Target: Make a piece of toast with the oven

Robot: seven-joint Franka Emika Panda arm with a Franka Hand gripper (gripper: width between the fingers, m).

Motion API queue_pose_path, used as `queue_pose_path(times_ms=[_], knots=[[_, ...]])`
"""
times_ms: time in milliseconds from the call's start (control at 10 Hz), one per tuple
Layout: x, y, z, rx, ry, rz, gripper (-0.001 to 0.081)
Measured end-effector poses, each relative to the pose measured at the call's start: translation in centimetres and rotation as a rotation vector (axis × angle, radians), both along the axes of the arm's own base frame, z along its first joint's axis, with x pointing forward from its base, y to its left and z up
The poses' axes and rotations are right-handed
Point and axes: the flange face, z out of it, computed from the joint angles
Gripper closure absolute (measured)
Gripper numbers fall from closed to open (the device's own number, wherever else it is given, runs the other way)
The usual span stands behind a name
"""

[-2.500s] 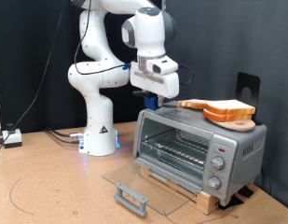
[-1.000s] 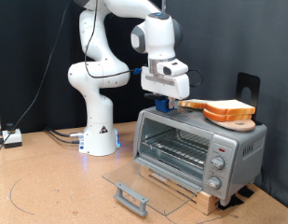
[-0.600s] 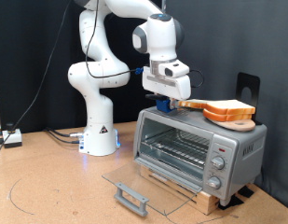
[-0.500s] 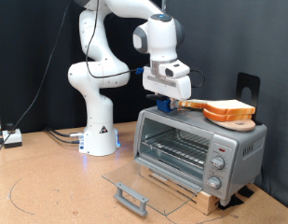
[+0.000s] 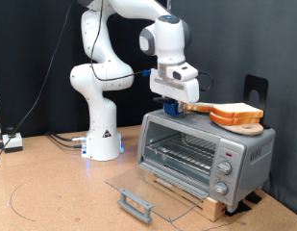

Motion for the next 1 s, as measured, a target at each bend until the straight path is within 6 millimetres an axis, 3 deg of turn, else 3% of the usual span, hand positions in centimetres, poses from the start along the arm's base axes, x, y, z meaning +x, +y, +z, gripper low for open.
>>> queue_pose_path(times_ms=[1000], knots=[[-0.39, 0.81, -0.41, 0.018, 0.014, -0.019, 0.0415]])
